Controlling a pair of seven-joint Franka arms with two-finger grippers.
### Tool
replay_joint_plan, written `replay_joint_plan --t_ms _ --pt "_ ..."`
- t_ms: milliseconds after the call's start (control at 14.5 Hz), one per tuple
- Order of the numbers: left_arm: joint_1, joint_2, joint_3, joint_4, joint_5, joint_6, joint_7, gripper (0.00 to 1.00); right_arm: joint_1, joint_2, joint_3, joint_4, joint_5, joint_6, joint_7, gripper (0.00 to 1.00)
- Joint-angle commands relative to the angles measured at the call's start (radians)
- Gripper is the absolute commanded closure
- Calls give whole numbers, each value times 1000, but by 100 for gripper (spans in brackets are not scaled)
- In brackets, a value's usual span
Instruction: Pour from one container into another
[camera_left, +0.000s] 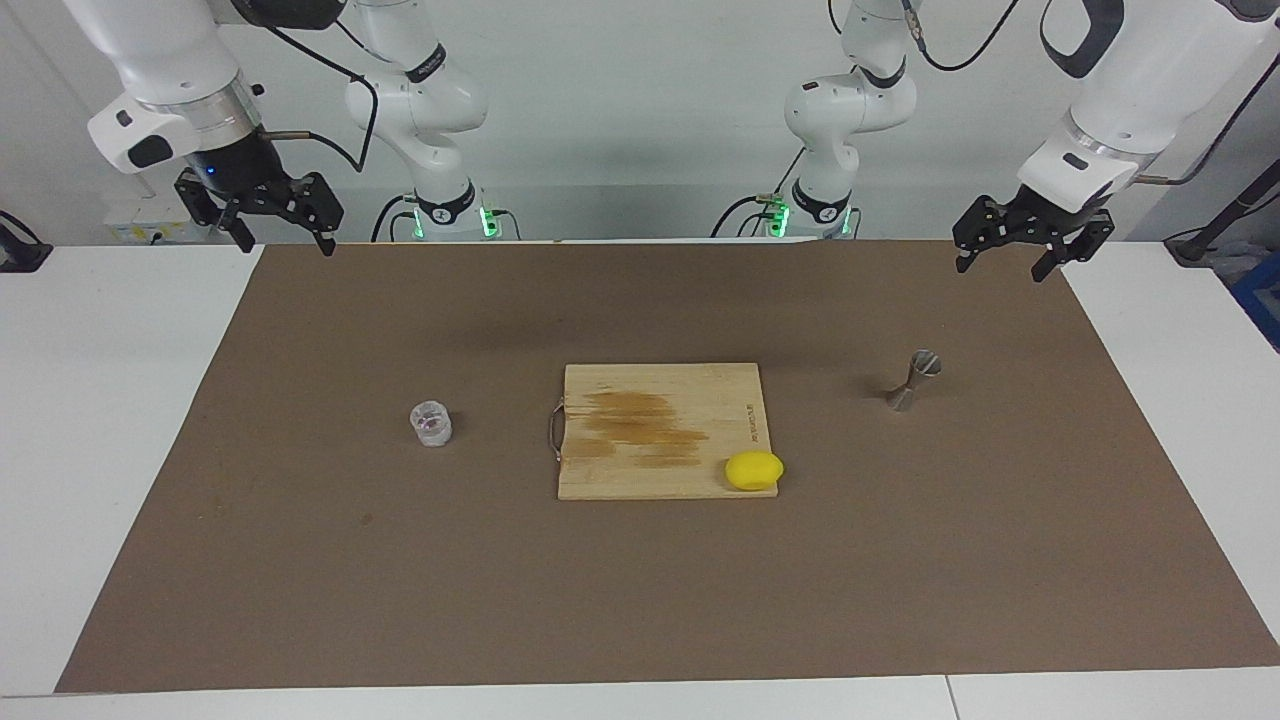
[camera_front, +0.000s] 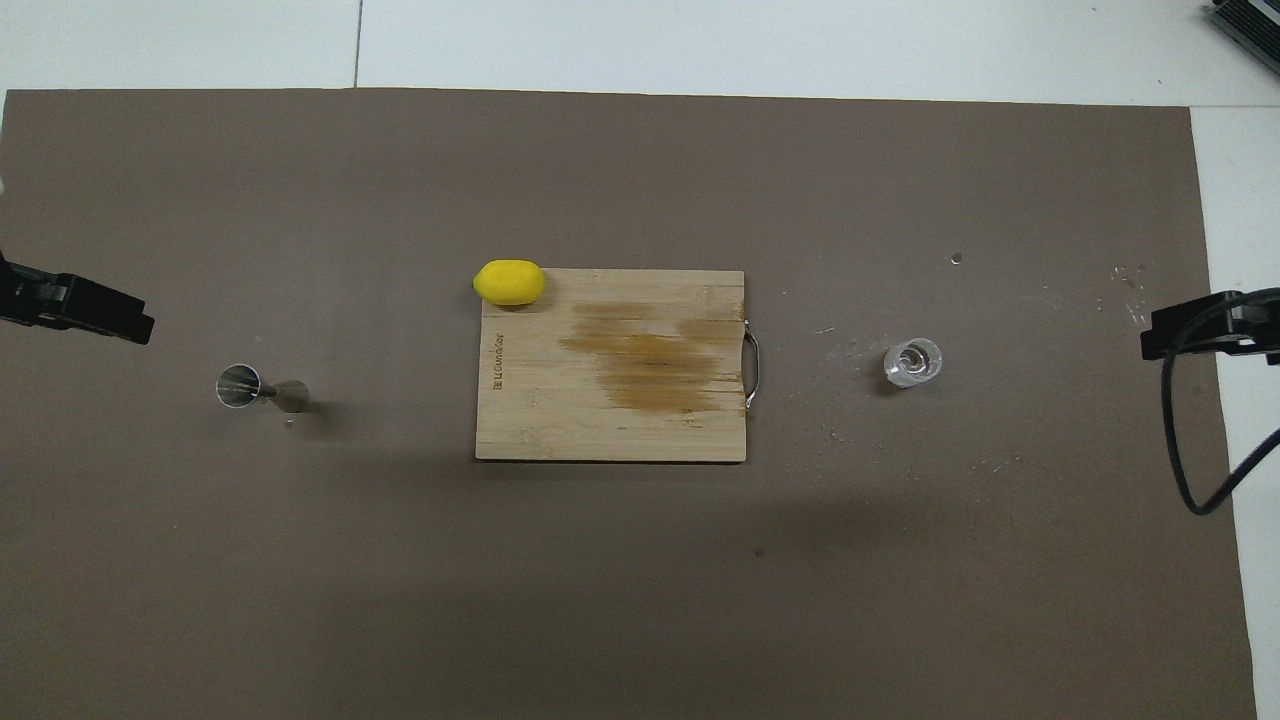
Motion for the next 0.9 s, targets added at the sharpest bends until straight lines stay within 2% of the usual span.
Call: replay_joint_plan --t_ms 0,69,276,413,689,827 --pt "7 -14 -4 -17 12 25 -15 0 -9 -23 5 -28 -4 19 44 0" --pt "8 -16 -4 -25 12 37 -13 0 -9 -23 5 -28 1 22 108 0" --pt "8 -22 -3 -37 12 64 -5 0 -16 -28 2 -52 7 25 139 0" --pt "11 -22 -3 -37 12 65 -1 0 -43 -40 0 -113 19 65 181 0" --pt "13 -30 0 -45 14 68 -5 0 -81 -49 -1 -222 139 160 382 0" --pt "7 -30 -1 -45 14 68 -7 0 -109 -48 -3 -284 246 214 411 0"
